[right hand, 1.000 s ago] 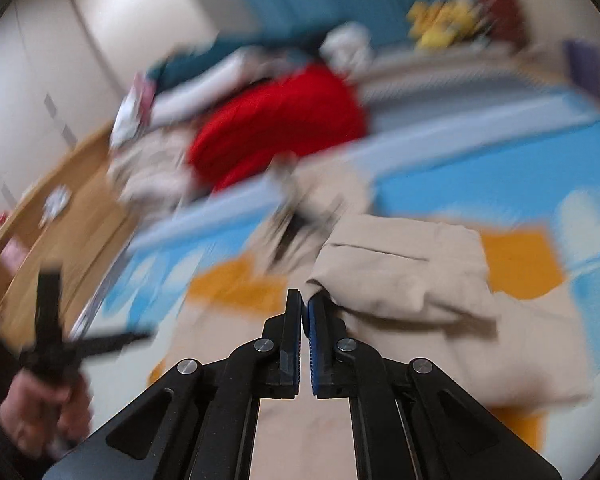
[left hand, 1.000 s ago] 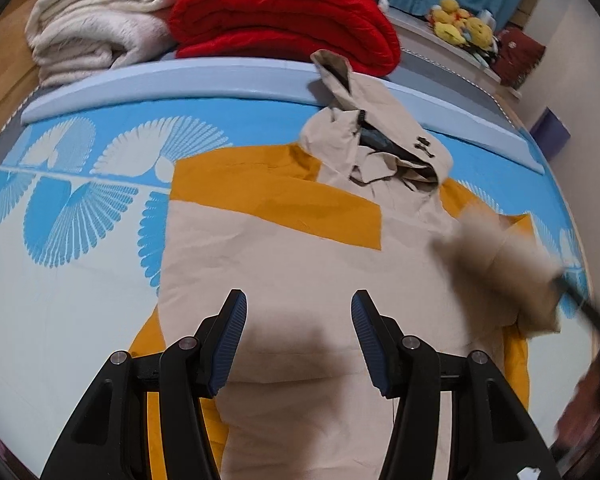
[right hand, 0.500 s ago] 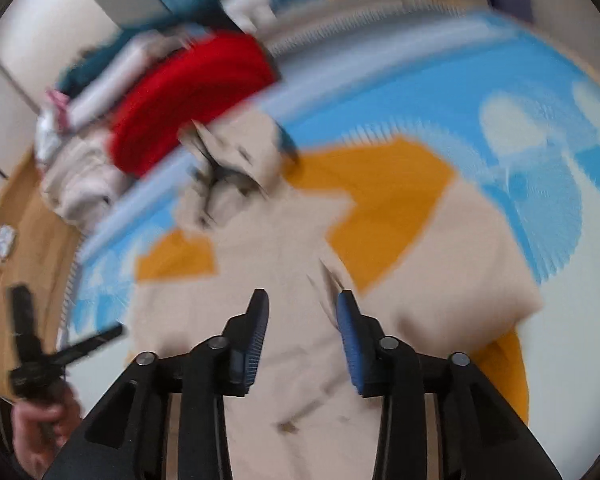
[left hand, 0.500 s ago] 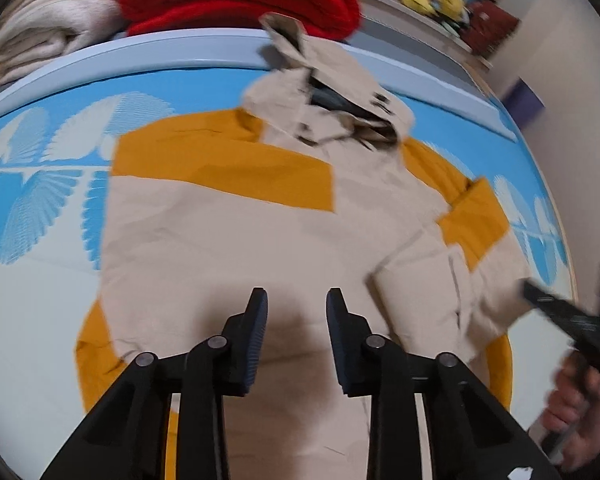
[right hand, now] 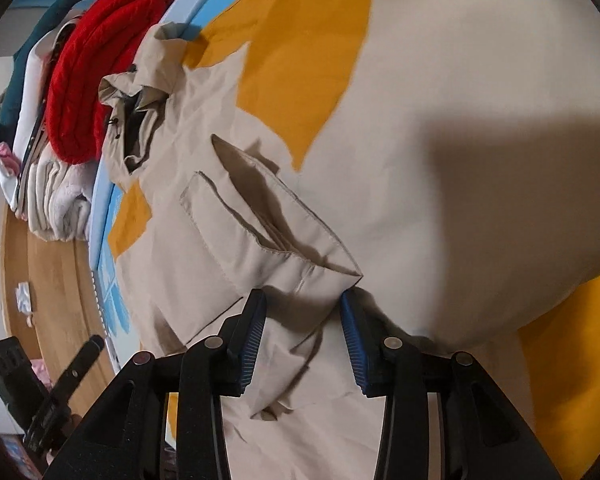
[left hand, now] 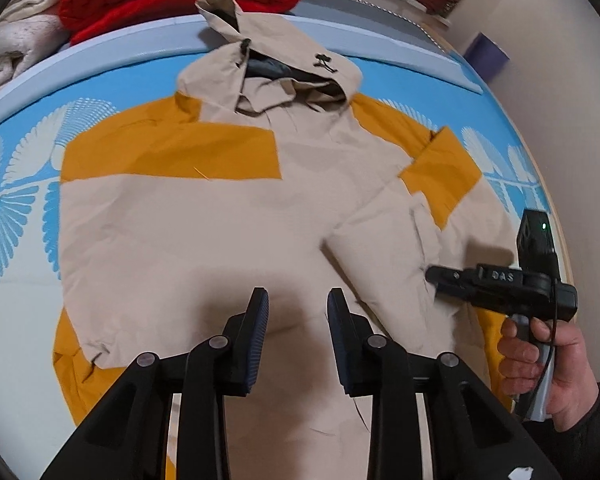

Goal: Fold large clothes

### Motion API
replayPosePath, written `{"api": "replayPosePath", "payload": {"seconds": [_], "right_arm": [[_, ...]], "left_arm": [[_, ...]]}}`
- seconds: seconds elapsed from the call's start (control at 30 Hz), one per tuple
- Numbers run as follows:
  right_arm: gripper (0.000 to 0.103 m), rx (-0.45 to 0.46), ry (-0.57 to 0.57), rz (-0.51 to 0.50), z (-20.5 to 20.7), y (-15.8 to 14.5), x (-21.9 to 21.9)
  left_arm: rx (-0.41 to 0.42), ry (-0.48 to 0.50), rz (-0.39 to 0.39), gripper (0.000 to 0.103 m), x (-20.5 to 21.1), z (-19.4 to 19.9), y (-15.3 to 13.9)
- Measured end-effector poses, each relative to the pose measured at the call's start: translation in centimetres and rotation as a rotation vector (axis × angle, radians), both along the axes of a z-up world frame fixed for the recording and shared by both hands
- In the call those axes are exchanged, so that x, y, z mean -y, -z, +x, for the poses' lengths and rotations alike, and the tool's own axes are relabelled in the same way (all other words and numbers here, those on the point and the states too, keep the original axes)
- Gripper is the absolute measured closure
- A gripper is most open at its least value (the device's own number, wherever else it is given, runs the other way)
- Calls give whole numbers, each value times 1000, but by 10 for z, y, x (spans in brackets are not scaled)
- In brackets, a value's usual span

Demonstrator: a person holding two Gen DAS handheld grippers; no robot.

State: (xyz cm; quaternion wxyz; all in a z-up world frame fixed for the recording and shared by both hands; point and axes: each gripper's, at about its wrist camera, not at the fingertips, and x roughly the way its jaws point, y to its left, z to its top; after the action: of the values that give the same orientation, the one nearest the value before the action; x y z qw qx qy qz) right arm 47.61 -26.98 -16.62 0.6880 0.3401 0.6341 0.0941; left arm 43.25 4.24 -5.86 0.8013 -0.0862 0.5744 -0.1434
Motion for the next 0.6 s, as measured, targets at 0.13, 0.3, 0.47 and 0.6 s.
{"api": "replayPosePath", "payload": {"seconds": [0.13,0.3,0.47,0.6], "right_arm": [[92,117,-27,48,5,-25,-29],[93,340,-171,201,6,-87,-88],[93,396,-275,303,3,-115,-125],[92,396,-323,337,0,-120,-137]], "left_arm": [[2,36,-45,76,9,-5,-1],[-1,133,-153,61,37,-16,-5],[35,76,-160,59,40,-14,-9],[34,-21,-146,64,26,-5,-6]]}}
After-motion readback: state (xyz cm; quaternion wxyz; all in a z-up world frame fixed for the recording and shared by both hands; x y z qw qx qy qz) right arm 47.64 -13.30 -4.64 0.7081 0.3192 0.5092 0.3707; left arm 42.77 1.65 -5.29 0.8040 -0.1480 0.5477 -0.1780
